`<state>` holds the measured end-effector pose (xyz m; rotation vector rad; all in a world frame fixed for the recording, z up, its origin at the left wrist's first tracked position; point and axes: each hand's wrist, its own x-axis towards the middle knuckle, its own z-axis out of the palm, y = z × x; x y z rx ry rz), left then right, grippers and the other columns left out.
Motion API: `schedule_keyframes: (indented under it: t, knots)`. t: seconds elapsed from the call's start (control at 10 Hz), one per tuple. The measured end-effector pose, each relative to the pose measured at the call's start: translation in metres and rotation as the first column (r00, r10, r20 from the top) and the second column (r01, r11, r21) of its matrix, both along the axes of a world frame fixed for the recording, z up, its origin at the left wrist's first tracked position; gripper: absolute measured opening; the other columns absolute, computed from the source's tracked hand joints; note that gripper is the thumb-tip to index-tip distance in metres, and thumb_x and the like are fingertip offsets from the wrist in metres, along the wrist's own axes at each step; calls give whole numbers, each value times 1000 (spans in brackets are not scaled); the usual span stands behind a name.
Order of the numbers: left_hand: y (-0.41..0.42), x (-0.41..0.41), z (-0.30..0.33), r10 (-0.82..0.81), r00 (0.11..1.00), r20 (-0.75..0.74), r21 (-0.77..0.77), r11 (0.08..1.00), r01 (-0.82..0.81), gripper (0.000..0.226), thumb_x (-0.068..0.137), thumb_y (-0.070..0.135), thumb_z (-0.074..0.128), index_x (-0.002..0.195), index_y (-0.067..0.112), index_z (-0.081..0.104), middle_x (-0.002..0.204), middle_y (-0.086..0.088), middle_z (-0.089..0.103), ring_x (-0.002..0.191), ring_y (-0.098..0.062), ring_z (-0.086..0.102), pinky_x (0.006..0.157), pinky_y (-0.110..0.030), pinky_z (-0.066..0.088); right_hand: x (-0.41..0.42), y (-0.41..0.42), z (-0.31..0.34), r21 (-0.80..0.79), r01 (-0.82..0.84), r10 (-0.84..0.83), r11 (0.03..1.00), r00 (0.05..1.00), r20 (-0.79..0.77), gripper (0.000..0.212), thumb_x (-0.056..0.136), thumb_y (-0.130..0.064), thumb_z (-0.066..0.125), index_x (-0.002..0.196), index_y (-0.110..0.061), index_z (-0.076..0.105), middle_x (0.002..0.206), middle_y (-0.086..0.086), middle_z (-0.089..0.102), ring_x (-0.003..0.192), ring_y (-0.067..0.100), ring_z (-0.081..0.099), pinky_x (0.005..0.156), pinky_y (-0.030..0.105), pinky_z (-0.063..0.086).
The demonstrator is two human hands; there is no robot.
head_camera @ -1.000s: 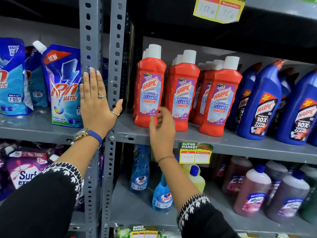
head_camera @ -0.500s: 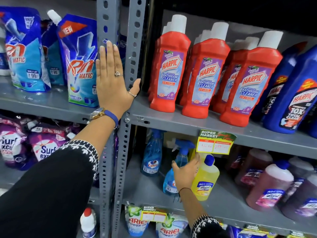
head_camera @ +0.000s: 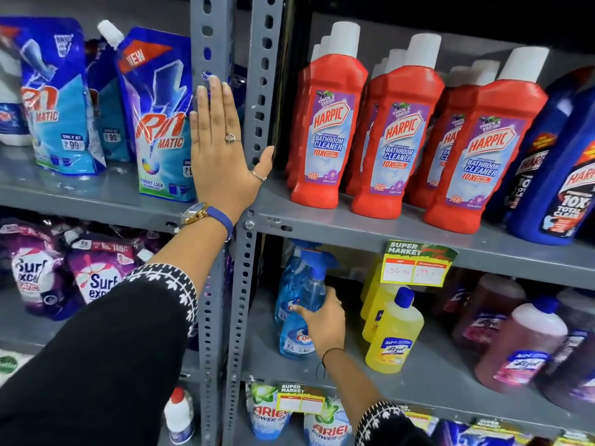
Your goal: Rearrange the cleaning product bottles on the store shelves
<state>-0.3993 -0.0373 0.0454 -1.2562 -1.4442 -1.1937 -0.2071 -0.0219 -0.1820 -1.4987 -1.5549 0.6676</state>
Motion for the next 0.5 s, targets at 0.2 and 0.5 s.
schedule_keyframes:
  t: [0.2, 0.5]
  knots:
    - [0, 1, -1, 15, 1000, -4, -7, 1000, -15, 81, 95, 52, 39, 148, -5, 16, 154, -24, 18, 143, -37, 13, 117, -38, 2, -18, -1, -6, -52, -55, 56, 997, 998, 32, 59, 66, -31, 84, 112, -14, 49, 111, 9, 63, 105, 26, 60, 85, 37, 51]
    - [0, 3, -1, -28, 998, 54, -44, 999, 30, 81, 96, 53, 37, 149, -4, 13, 155, -23, 13, 144, -36, 9, 119, -40, 5, -11, -8, -16, -35, -138, 140, 990, 989, 38, 75, 69, -30, 82, 128, -15, 39, 128, 4, 49, 123, 23, 45, 99, 38, 44]
